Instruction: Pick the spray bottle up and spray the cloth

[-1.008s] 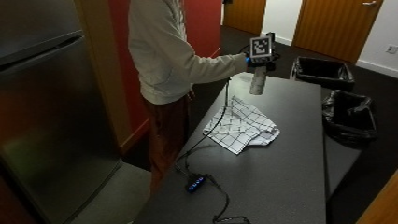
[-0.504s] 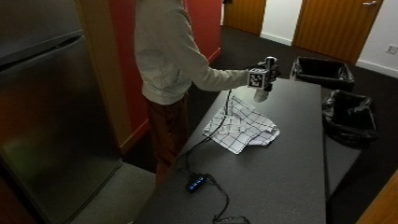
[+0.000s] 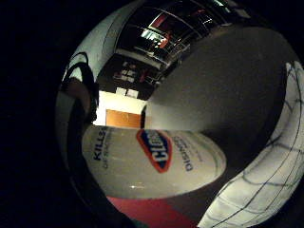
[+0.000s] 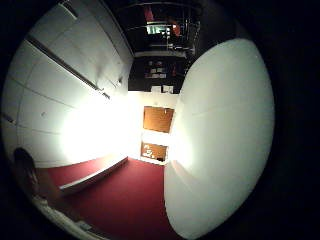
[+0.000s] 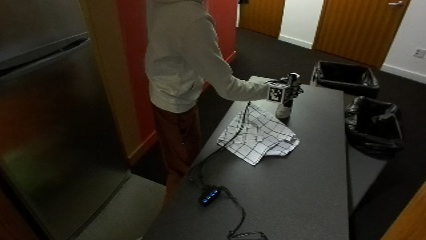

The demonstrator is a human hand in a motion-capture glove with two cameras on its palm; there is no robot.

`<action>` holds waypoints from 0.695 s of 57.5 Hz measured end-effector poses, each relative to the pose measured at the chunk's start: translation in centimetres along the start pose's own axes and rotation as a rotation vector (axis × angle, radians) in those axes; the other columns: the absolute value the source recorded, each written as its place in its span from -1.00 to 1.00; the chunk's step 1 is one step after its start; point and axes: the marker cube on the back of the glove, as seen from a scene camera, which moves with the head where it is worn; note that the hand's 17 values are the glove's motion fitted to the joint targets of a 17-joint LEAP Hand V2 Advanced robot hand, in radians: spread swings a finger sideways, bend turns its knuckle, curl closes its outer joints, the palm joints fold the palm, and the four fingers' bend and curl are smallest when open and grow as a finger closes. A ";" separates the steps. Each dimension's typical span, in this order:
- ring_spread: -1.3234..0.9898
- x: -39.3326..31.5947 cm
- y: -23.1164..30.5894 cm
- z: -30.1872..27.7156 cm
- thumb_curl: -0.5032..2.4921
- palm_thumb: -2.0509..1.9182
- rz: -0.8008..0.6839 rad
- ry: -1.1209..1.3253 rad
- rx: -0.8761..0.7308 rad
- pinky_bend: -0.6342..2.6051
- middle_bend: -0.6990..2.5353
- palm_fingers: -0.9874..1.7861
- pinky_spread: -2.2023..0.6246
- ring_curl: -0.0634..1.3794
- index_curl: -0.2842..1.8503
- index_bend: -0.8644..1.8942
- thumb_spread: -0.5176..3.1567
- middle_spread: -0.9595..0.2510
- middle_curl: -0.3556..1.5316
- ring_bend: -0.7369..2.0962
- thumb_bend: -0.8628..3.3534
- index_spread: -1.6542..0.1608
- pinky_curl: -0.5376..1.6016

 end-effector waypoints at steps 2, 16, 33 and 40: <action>-0.01 -0.8 -1.5 0.3 -0.17 0.56 0.002 -0.066 0.116 -0.38 -0.26 0.60 0.39 -0.27 -0.27 -0.26 -0.61 0.34 -0.09 -0.11 -0.61 0.55 -0.12; -0.01 1.2 3.9 -1.2 -0.18 0.56 -0.037 0.086 -0.348 -0.33 -0.35 0.44 0.41 -0.29 -0.33 -0.31 -0.54 0.31 -0.12 -0.14 -0.61 0.54 -0.11; 0.01 -3.0 4.5 -8.9 -0.29 0.40 -0.120 -0.104 -0.318 -0.30 -0.42 -0.06 0.59 -0.34 -0.51 -0.34 -0.30 0.38 -0.16 -0.17 -0.63 0.50 -0.12; 0.03 -2.1 5.6 -9.9 -0.33 0.36 -0.098 -0.037 -0.341 -0.31 -0.41 -0.09 0.62 -0.36 -0.53 -0.31 -0.27 0.41 -0.16 -0.17 -0.62 0.50 -0.14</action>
